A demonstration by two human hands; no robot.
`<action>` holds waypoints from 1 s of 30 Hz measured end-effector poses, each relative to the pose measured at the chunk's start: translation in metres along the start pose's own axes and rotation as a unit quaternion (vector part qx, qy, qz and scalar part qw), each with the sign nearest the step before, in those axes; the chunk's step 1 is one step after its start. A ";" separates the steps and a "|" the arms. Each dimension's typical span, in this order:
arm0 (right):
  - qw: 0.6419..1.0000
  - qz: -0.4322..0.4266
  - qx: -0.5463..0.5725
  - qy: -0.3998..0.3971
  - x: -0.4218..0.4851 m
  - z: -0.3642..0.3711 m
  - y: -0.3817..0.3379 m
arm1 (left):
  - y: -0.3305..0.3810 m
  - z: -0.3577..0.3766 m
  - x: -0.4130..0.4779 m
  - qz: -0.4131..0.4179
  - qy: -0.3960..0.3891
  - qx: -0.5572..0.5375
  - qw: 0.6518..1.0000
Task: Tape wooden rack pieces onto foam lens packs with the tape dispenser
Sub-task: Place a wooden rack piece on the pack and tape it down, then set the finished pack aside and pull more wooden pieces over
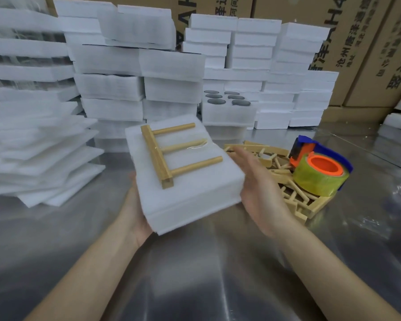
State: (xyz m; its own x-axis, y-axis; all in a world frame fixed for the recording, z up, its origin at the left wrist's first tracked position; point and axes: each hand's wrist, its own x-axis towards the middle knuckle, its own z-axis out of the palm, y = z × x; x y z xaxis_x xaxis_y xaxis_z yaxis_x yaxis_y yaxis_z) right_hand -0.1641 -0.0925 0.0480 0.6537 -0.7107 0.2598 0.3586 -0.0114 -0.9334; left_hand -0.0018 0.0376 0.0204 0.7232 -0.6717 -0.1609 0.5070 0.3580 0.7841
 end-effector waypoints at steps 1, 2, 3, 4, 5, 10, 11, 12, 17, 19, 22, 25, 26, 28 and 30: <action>0.989 -0.105 -0.107 0.009 -0.004 0.002 -0.002 | -0.001 0.000 0.003 0.014 -0.008 -0.001 1.000; 0.944 -0.224 -0.242 -0.012 -0.009 0.004 -0.004 | -0.001 0.000 0.004 0.012 -0.022 -0.004 1.000; 0.861 -0.331 -0.381 -0.057 -0.010 0.005 0.000 | -0.002 -0.001 0.006 0.002 -0.043 -0.004 0.999; 0.754 -0.408 -0.504 -0.101 -0.011 0.005 0.007 | 0.000 -0.001 0.005 -0.003 -0.052 -0.005 0.999; 0.656 -0.449 -0.593 -0.128 -0.011 0.007 0.015 | 0.001 -0.002 0.005 -0.018 -0.064 -0.021 0.998; 0.599 -0.507 -0.620 -0.015 0.001 0.009 0.024 | -0.004 0.001 0.005 -0.017 -0.145 -0.104 0.984; 0.598 -0.531 -0.600 0.003 0.004 0.003 0.019 | -0.009 0.002 0.005 0.011 -0.146 -0.077 0.986; 0.591 -0.553 -0.587 0.020 0.006 -0.006 0.013 | -0.014 0.004 0.005 0.051 -0.139 -0.020 0.989; 0.604 -0.577 -0.531 0.146 0.009 -0.050 -0.016 | -0.030 0.008 0.016 0.306 -0.117 0.388 0.861; 0.637 -0.537 -0.505 0.227 0.013 -0.060 -0.032 | -0.031 0.007 0.027 0.344 -0.105 0.511 0.781; 0.644 -0.451 -0.528 0.320 0.032 -0.081 -0.071 | -0.034 0.014 0.040 0.359 -0.086 0.587 0.720; 0.645 -0.326 -0.595 0.353 0.073 -0.104 -0.106 | -0.040 0.019 0.057 0.326 -0.088 0.644 0.686; 0.634 -0.280 -0.628 0.354 0.091 -0.110 -0.112 | -0.042 0.019 0.062 0.320 -0.090 0.656 0.678; 0.593 -0.198 -0.715 0.313 0.127 -0.121 -0.113 | -0.044 0.018 0.070 0.321 -0.085 0.660 0.674; 0.539 -0.134 -0.799 0.232 0.160 -0.131 -0.105 | -0.045 0.017 0.075 0.334 -0.072 0.651 0.677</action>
State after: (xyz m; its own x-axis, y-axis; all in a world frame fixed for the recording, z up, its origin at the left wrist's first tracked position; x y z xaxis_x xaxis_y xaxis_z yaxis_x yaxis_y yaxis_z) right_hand -0.1841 -0.2970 0.1554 0.3514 -0.6281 0.6943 -0.8746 -0.4848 0.0042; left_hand 0.0216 -0.0400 -0.0163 0.4858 -0.7325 0.4770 -0.8230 -0.1995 0.5318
